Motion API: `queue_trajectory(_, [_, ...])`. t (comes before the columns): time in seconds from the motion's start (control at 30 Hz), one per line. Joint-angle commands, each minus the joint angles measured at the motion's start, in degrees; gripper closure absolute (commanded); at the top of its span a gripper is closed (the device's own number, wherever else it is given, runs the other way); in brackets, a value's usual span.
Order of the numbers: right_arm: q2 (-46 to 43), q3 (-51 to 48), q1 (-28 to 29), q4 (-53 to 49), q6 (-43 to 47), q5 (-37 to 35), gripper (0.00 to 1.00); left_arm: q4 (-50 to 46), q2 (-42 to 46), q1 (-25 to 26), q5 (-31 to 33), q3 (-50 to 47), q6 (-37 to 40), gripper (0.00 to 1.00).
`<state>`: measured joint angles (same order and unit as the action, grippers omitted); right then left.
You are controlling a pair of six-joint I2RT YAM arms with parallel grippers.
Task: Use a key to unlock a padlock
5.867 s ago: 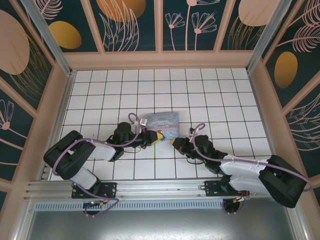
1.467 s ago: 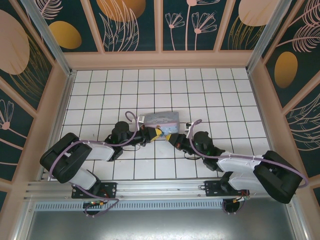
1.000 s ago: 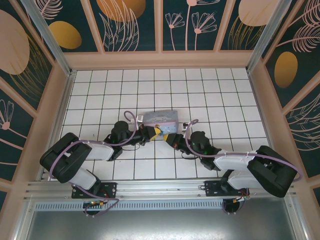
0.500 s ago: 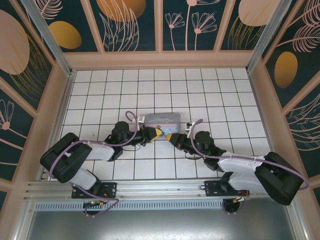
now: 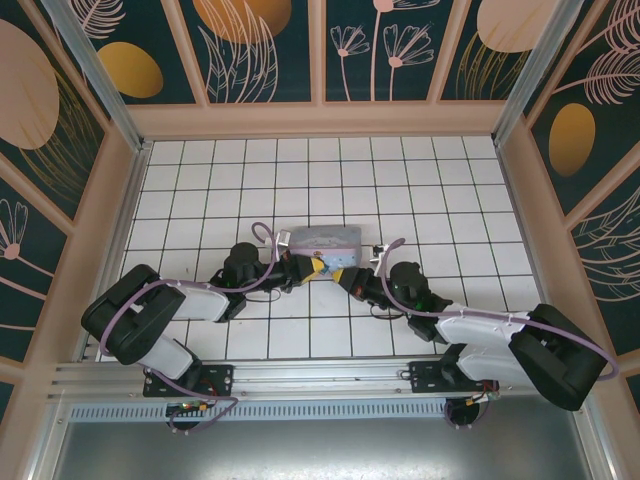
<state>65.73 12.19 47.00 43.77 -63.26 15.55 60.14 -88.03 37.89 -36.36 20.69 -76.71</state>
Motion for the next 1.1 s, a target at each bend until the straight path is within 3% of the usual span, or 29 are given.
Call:
queue_trajectory(0.0, [-0.5, 1.4, 1.0, 3.3, 1.4, 0.6, 1.0, 0.5, -0.5, 0.7, -2.0, 1.1, 1.5, 1.0])
queue_trajectory(0.8, [4.1, 0.8, 1.3, 5.7, 0.7, -0.4, 1.0, -0.1, 0.8, 0.7, -2.2, 1.0, 2.4, 1.0])
queue_trajectory(1.07, [4.3, -0.1, -1.4, 9.4, -1.8, 0.1, 1.0, 0.3, 2.0, 0.7, -3.1, 0.5, 3.6, 1.0])
